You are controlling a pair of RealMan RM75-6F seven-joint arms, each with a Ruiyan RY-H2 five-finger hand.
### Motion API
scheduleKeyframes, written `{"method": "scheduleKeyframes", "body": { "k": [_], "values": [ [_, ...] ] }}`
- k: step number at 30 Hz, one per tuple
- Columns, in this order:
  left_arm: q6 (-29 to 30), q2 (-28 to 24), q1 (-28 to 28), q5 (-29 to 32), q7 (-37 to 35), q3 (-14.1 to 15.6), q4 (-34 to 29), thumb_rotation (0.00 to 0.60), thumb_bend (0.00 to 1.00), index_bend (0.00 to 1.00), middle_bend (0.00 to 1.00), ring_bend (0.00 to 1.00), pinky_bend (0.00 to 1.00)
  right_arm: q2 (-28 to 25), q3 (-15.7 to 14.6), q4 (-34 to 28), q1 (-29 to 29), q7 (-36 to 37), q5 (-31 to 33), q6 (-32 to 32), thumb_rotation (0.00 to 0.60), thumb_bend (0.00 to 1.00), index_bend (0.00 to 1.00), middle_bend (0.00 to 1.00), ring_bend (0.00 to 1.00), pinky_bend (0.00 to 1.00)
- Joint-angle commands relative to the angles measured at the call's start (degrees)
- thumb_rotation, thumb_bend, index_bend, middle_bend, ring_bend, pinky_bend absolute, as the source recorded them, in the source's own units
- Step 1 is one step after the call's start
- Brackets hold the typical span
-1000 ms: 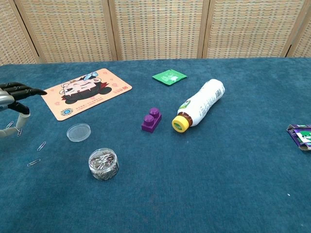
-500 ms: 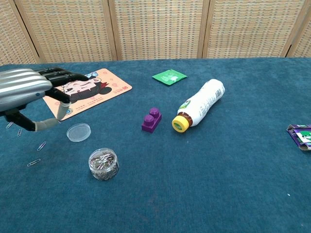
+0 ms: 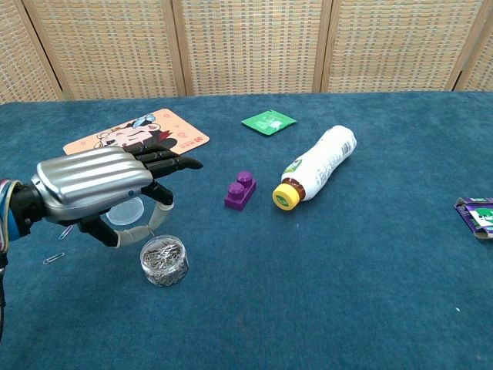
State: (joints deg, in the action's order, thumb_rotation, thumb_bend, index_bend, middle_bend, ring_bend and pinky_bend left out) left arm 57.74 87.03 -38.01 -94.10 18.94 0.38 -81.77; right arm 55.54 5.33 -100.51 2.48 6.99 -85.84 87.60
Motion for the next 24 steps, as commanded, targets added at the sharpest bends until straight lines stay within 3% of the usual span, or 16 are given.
{"method": "scheduleKeyframes", "body": {
  "k": [1,14,17,19,22,24],
  "values": [
    [-0.51,0.75,-0.34,0.16,0.36,0.07,0.20,0.600,0.43,0.79,0.00,0.00,0.00,-0.06,-0.01,0.02,-0.02,0.13,0.02,-0.03,0.600,0.00,0.05,0.00,0.00,0.00],
    [-1.66,2.19,-0.88,0.55,1.61,1.00,0.53,0.600,0.43,0.76,0.00,0.00,0.00,-0.33,0.01,0.14,-0.12,0.91,-0.07,0.13,0.600,0.00,0.05,0.00,0.00,0.00],
    [-1.69,2.34,-0.93,0.64,1.55,1.12,0.56,0.600,0.42,0.63,0.00,0.00,0.00,-0.35,-0.01,0.12,-0.14,0.95,-0.08,0.14,0.600,0.00,0.05,0.00,0.00,0.00],
    [-1.67,2.35,-0.93,0.70,1.54,1.19,0.52,0.600,0.36,0.50,0.00,0.00,0.00,-0.35,-0.02,0.11,-0.14,0.96,-0.11,0.14,0.600,0.00,0.05,0.00,0.00,0.00],
    [-1.47,2.21,-0.93,0.68,1.41,1.23,0.34,0.600,0.22,0.09,0.00,0.00,0.00,-0.36,-0.03,0.11,-0.17,1.00,-0.17,0.20,0.600,0.00,0.05,0.00,0.00,0.00],
    [-0.95,1.84,-0.94,0.35,0.80,1.23,0.01,0.600,0.17,0.00,0.00,0.00,0.00,-0.37,-0.02,0.10,-0.18,1.10,-0.17,0.23,0.600,0.00,0.05,0.00,0.00,0.00]
  ]
}}
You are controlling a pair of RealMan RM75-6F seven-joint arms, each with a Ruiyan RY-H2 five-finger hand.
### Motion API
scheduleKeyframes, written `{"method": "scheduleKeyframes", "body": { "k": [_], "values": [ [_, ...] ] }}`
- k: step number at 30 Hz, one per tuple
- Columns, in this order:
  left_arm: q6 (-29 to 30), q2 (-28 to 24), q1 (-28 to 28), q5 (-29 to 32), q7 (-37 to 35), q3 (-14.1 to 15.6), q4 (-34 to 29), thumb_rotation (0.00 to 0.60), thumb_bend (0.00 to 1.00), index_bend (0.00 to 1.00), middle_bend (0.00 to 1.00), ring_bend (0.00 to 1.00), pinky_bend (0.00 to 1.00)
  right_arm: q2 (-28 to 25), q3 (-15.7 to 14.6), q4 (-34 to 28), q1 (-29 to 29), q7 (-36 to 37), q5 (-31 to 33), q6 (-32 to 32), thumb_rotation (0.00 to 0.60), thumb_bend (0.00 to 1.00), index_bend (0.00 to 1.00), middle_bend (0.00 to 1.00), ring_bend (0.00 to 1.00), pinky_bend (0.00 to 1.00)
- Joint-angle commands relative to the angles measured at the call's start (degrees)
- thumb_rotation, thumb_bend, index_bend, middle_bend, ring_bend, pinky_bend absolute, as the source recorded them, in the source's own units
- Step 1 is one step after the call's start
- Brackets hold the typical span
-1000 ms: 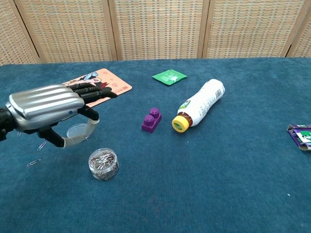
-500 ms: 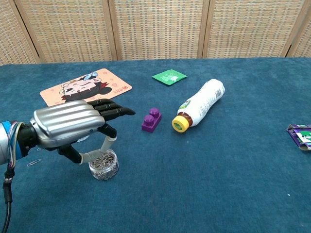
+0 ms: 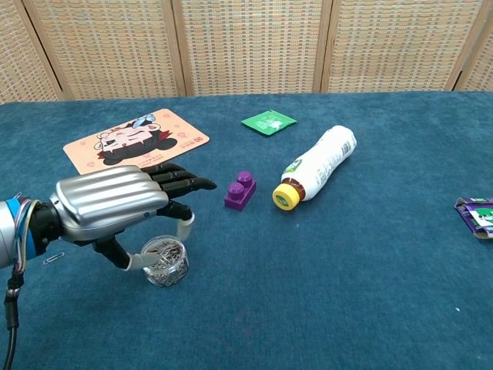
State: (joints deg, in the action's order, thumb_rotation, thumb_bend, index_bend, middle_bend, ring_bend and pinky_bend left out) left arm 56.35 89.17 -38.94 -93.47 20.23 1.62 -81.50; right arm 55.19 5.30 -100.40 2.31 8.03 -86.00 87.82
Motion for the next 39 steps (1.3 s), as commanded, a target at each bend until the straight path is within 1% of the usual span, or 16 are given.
{"method": "scheduleKeyframes", "body": {
  "k": [1,5,6,7,8,10,12,18,23,27,33,39],
  "values": [
    [0.68,-0.41,-0.01,-0.40,-0.70,-0.05,-0.37,0.600,0.15,0.00,0.00,0.00,0.00,-0.02,0.01,-0.02,-0.02,0.07,0.00,0.03,0.600,0.00,0.05,0.00,0.00,0.00],
    [2.51,-2.09,0.17,-1.22,-2.43,-0.22,-1.31,0.600,0.13,0.00,0.00,0.00,0.00,-0.04,0.00,0.00,-0.03,0.15,-0.06,0.07,0.600,0.00,0.05,0.00,0.00,0.00],
    [2.86,-2.73,0.24,-1.23,-2.68,-0.31,-1.61,0.600,0.13,0.02,0.00,0.00,0.00,-0.05,-0.02,0.00,-0.03,0.14,-0.12,0.07,0.600,0.00,0.05,0.00,0.00,0.00],
    [3.15,-3.19,0.33,-1.20,-2.80,-0.39,-1.80,0.600,0.13,0.05,0.00,0.00,0.00,-0.04,-0.04,-0.01,-0.03,0.13,-0.16,0.08,0.600,0.00,0.05,0.00,0.00,0.00],
    [3.58,-3.77,0.49,-1.16,-2.91,-0.48,-2.04,0.600,0.14,0.13,0.00,0.00,0.00,-0.04,-0.04,-0.02,-0.02,0.11,-0.21,0.09,0.600,0.00,0.05,0.00,0.00,0.00],
    [4.77,-5.41,1.09,-1.06,-3.28,-0.53,-2.65,0.600,0.17,0.31,0.00,0.00,0.00,-0.04,-0.05,-0.01,-0.05,0.12,-0.21,0.12,0.600,0.00,0.05,0.00,0.00,0.00],
    [6.08,-7.46,2.13,-0.55,-3.83,-0.37,-3.01,0.600,0.21,0.39,0.00,0.00,0.00,-0.03,-0.03,-0.03,-0.04,0.14,-0.20,0.13,0.600,0.00,0.05,0.00,0.00,0.00],
    [7.92,-13.21,6.36,2.82,-7.47,1.71,-2.55,0.600,0.29,0.52,0.00,0.00,0.00,-0.09,-0.16,-0.18,-0.11,0.22,-0.59,0.31,0.600,0.00,0.05,0.00,0.00,0.00],
    [9.79,-15.41,10.25,3.50,-12.63,4.52,1.43,0.600,0.34,0.55,0.00,0.00,0.00,-0.10,-0.31,-0.36,-0.16,0.06,-1.01,0.47,0.600,0.00,0.05,0.00,0.00,0.00],
    [10.62,-14.77,12.85,3.13,-15.61,6.64,6.22,0.600,0.36,0.56,0.00,0.00,0.00,-0.07,-0.40,-0.49,-0.19,-0.17,-1.22,0.56,0.600,0.00,0.05,0.00,0.00,0.00],
    [11.24,-12.51,15.93,3.51,-20.54,8.00,13.06,0.600,0.36,0.56,0.00,0.00,0.00,-0.01,-0.54,-0.64,-0.23,-0.54,-1.53,0.66,0.600,0.00,0.05,0.00,0.00,0.00],
    [10.88,-10.72,17.66,3.91,-23.84,8.41,18.10,0.600,0.37,0.56,0.00,0.00,0.00,0.00,-0.55,-0.69,-0.21,-0.55,-1.52,0.62,0.600,0.00,0.05,0.00,0.00,0.00]
  ]
}}
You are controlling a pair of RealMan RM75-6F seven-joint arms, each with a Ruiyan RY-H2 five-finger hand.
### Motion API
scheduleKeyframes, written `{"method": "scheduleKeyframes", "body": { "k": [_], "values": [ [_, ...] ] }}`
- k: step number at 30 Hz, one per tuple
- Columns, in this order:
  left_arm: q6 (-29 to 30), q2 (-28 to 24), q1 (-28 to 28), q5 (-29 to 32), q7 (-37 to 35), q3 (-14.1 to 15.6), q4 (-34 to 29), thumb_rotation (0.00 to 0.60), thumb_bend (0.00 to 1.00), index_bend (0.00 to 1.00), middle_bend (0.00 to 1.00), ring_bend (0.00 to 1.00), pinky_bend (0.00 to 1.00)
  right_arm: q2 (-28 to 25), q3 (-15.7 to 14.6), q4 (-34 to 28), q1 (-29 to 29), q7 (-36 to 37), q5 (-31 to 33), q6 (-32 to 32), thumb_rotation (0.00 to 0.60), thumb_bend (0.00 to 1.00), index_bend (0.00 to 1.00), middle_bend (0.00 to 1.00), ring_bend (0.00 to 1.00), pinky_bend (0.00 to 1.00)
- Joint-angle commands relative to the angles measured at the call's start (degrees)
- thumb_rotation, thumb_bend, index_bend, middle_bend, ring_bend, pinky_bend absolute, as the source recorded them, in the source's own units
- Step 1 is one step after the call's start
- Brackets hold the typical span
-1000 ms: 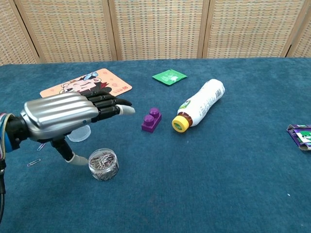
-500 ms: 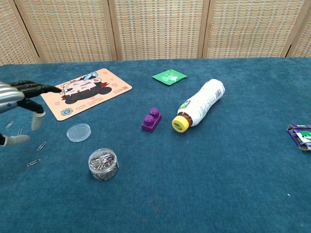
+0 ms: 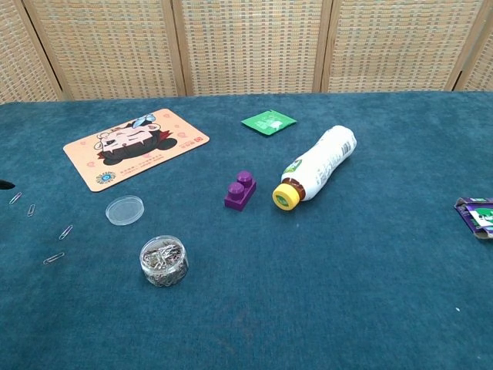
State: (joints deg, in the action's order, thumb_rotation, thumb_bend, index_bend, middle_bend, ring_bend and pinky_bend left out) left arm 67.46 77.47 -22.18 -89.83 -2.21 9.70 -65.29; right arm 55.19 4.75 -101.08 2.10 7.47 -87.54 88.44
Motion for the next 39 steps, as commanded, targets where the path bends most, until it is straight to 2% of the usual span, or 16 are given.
{"method": "scheduleKeyframes", "body": {
  "k": [1,11,17,21,31,39],
  "values": [
    [-0.51,1.37,1.08,0.46,-1.93,0.26,2.85,0.600,0.37,0.56,0.00,0.00,0.00,-0.02,0.00,0.01,0.00,0.06,0.02,-0.01,0.600,0.00,0.05,0.00,0.00,0.00],
    [-2.97,3.38,1.44,1.67,-6.02,-0.85,8.21,0.600,0.37,0.54,0.00,0.00,0.00,-0.10,0.03,0.05,-0.01,0.31,0.09,0.01,0.600,0.00,0.05,0.00,0.00,0.00],
    [-4.74,4.21,1.24,2.46,-7.44,-1.68,10.86,0.600,0.36,0.48,0.00,0.00,0.00,-0.06,-0.02,0.04,0.02,0.16,0.02,-0.03,0.600,0.00,0.05,0.00,0.00,0.00],
    [-5.09,4.61,1.19,2.23,-8.11,-1.87,11.75,0.600,0.32,0.46,0.00,0.00,0.00,-0.05,-0.01,0.00,0.02,0.09,0.08,-0.05,0.600,0.00,0.05,0.00,0.00,0.00],
    [-3.59,4.00,1.14,-0.28,-9.02,-1.31,10.25,0.600,0.32,0.47,0.00,0.00,0.00,-0.06,0.04,-0.02,-0.02,0.12,0.18,0.05,0.600,0.00,0.05,0.00,0.00,0.00],
    [-4.60,4.42,0.55,-0.44,-7.33,-1.70,9.37,0.600,0.32,0.49,0.00,0.00,0.00,-0.14,0.04,0.07,0.00,0.45,0.21,-0.02,0.600,0.00,0.05,0.00,0.00,0.00]
  ]
}}
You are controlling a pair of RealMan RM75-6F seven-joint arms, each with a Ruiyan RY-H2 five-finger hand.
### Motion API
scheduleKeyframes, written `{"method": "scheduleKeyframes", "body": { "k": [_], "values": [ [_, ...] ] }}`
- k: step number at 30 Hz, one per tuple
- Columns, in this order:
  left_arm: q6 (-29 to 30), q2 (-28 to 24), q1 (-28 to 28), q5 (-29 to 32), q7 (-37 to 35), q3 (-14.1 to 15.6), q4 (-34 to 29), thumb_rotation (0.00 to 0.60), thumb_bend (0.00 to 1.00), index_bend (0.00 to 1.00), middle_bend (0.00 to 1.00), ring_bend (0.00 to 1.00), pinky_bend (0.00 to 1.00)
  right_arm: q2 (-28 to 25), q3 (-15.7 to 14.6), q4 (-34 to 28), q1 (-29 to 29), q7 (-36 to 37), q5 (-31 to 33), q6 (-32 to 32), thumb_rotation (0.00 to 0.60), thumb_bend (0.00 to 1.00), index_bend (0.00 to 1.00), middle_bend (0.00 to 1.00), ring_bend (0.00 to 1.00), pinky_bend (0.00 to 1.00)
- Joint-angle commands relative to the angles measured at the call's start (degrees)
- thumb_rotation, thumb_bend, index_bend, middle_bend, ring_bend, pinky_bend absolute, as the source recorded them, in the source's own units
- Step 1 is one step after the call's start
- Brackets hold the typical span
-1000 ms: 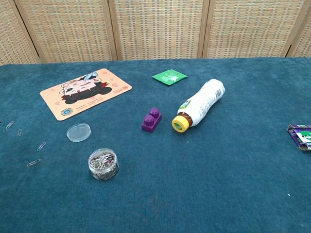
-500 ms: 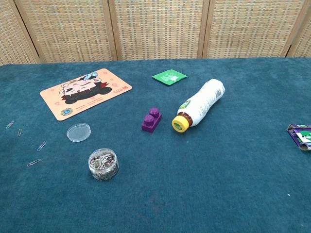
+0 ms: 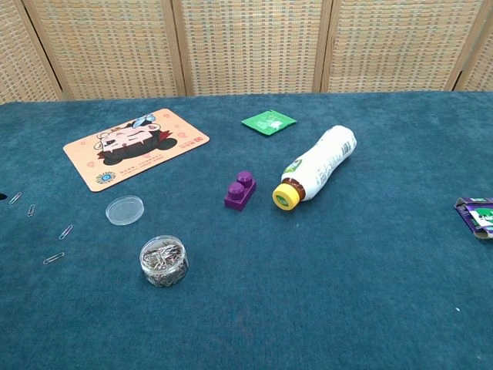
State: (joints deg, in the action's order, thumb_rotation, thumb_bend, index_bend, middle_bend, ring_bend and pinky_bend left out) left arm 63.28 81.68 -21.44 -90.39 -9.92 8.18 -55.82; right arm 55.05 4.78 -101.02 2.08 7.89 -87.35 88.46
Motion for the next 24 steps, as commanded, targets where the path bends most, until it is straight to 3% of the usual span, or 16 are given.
{"method": "scheduleKeyframes", "body": {
  "k": [1,17,24],
  "values": [
    [-0.63,0.33,-0.23,0.23,0.49,-0.26,-0.09,0.600,0.32,0.50,0.00,0.00,0.00,-0.01,0.02,0.03,0.02,0.07,0.06,-0.04,0.600,0.00,0.05,0.00,0.00,0.00],
    [-2.05,2.02,-0.56,0.51,0.41,-0.91,1.58,0.600,0.32,0.53,0.00,0.00,0.00,0.04,0.00,0.10,0.15,-0.03,0.19,-0.35,0.600,0.00,0.05,0.00,0.00,0.00],
    [-2.64,2.61,-0.96,0.27,0.53,-1.00,1.44,0.600,0.37,0.53,0.00,0.00,0.00,0.03,0.00,0.10,0.15,-0.01,0.18,-0.34,0.600,0.00,0.05,0.00,0.00,0.00]
  ]
}}
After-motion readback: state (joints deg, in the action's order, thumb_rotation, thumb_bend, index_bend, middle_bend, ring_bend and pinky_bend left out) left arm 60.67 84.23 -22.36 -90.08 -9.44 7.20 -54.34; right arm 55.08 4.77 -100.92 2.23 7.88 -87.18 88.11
